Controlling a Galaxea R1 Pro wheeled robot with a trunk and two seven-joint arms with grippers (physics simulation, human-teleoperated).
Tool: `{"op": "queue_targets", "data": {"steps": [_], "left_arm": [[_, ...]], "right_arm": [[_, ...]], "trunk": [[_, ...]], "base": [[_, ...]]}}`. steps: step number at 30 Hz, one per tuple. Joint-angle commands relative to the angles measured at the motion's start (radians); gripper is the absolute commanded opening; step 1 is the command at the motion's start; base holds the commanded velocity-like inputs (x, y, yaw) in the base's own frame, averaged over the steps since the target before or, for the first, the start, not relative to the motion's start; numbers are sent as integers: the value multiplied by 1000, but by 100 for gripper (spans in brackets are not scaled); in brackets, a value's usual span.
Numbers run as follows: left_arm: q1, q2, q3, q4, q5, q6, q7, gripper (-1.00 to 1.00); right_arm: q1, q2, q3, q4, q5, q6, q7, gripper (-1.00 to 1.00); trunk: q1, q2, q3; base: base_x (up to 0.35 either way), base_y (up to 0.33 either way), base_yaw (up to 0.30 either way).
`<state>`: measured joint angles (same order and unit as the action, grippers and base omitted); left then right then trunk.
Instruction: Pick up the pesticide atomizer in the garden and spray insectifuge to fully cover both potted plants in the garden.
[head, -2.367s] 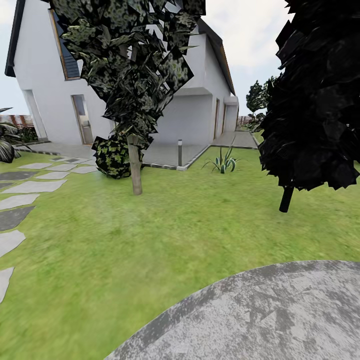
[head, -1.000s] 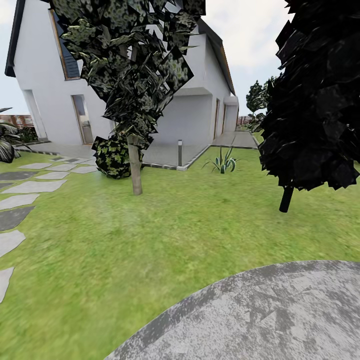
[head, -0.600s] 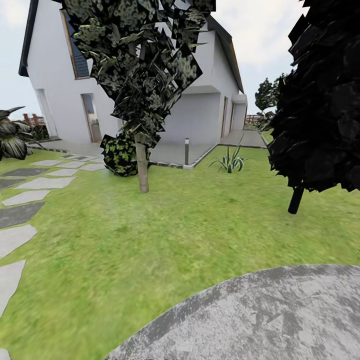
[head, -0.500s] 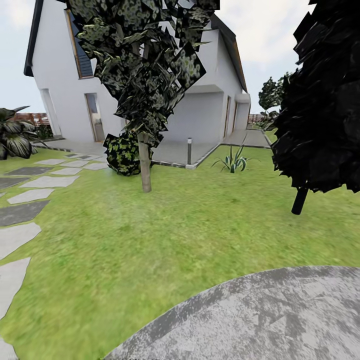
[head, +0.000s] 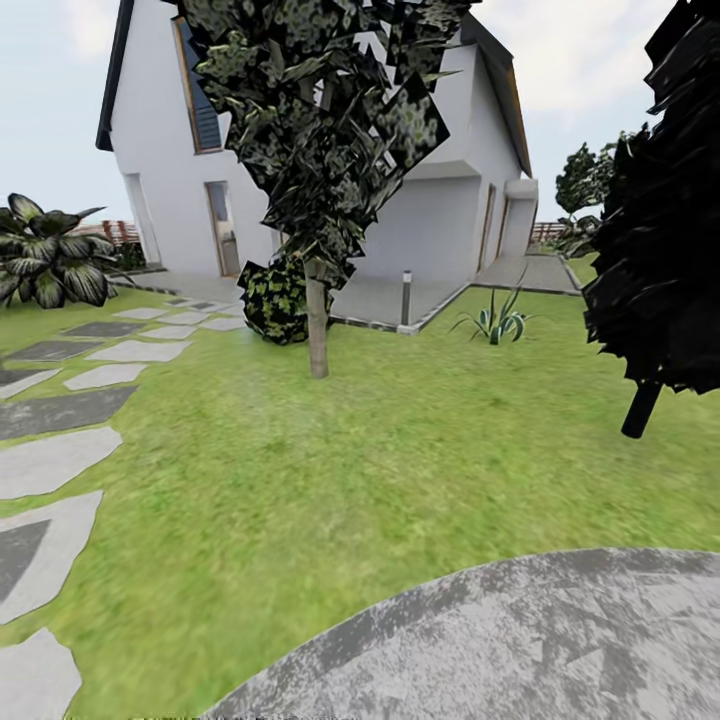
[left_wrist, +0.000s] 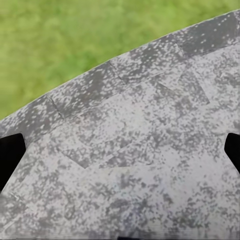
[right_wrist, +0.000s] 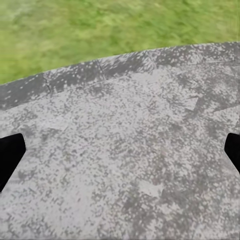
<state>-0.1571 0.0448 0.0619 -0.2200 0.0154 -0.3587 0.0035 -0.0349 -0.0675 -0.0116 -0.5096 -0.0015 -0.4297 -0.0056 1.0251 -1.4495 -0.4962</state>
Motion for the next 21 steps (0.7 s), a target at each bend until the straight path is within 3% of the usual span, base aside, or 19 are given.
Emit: {"op": "queue_targets", "data": {"steps": [1, 7, 21], "left_arm": [[-1, 0, 2, 2, 1, -3, 0, 100], [-1, 0, 2, 1, 1, -3, 0, 100], [-1, 0, 2, 1, 1, -3, 0, 100]], "right_arm": [[0, 0, -1, 0, 0, -3, -1, 100], [0, 0, -1, 0, 0, -3, -1, 100], [0, 0, 0, 1, 1, -3, -1, 100]], "trunk": [[0, -1, -2], [0, -1, -8], [0, -1, -23]], "base": [[0, 0, 199], [-57, 46, 200], [-223, 210, 201]]}}
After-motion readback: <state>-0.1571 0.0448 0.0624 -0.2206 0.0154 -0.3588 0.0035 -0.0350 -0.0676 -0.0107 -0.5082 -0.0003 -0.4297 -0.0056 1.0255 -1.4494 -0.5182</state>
